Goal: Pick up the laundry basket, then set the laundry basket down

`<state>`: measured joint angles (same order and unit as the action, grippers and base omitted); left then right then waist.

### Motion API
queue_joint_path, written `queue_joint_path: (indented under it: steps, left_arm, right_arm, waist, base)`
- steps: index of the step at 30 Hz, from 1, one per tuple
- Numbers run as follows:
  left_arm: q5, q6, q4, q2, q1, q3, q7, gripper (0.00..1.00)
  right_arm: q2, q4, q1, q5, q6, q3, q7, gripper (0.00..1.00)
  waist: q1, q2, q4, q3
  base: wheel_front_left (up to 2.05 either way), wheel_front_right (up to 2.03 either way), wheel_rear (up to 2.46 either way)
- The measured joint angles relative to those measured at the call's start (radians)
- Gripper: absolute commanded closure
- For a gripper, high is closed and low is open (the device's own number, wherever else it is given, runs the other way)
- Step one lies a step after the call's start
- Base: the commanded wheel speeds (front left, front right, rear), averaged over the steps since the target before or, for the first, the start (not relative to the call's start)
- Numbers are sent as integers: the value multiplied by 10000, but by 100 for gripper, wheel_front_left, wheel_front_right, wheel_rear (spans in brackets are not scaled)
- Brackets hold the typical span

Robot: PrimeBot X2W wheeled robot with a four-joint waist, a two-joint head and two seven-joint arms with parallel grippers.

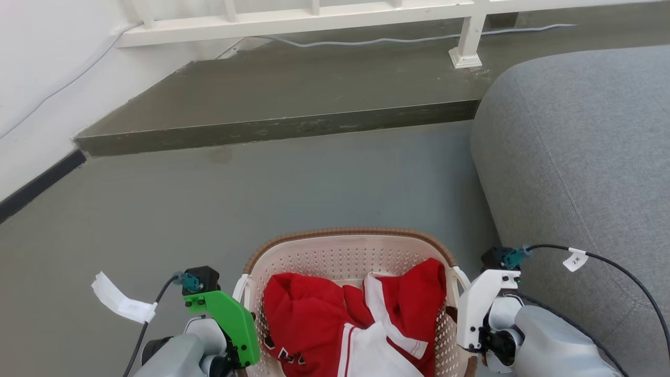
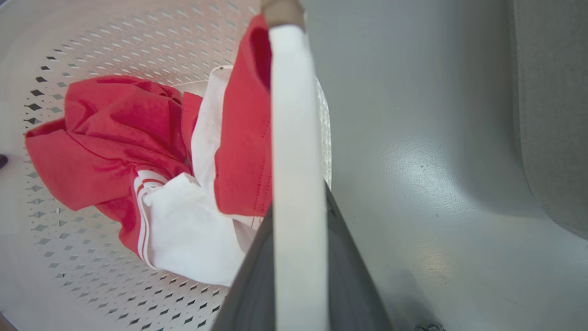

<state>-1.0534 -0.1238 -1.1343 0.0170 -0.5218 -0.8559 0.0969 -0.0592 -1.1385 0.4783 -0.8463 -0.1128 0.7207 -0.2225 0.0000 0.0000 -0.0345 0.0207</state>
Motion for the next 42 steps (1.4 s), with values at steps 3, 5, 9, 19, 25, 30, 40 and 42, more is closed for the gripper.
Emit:
queue_joint_path:
  steps: [3,5,9,19,25,30,40,42]
  left_arm:
    - [-15,8,12,4,0,-29,-10,100]
    - [-56,10,17,8,0,-58,-10,100]
    - [-84,21,50,15,0,-109,-12,100]
    - [-157,188,167,27,-136,-109,-291,100]
    - [-153,324,240,25,-720,-111,-575,100]
    - [-151,403,366,25,-1105,-92,-909,100]
    - [-50,623,483,21,-2065,31,-1542,100]
    - [-46,627,502,19,-2228,36,-1641,100]
  right_arm:
    - [-8,0,1,-35,0,29,2,100]
    - [-13,0,1,-75,0,48,2,100]
    - [-27,0,3,-86,0,81,2,100]
    - [-123,146,316,-102,0,94,138,100]
    - [-278,343,914,-100,0,98,389,100]
    - [-403,483,1274,-82,0,127,719,100]
    - [-623,807,2043,-69,0,119,1574,100]
    - [-665,838,2204,-67,0,117,1689,100]
  waist:
    - [0,0,-5,25]
    - [-1,0,-10,43]
    - [0,0,-24,87]
    - [0,0,-74,556]
    - [0,0,-100,1121]
    - [0,0,-127,1694]
    - [0,0,-143,3064]
    - [0,0,-136,3318]
  base:
    - [0,0,0]
    - [0,0,0]
    - [0,0,0]
    - [0,0,0]
    - [0,0,0]
    - [0,0,0]
    - [0,0,0]
    - [0,0,0]
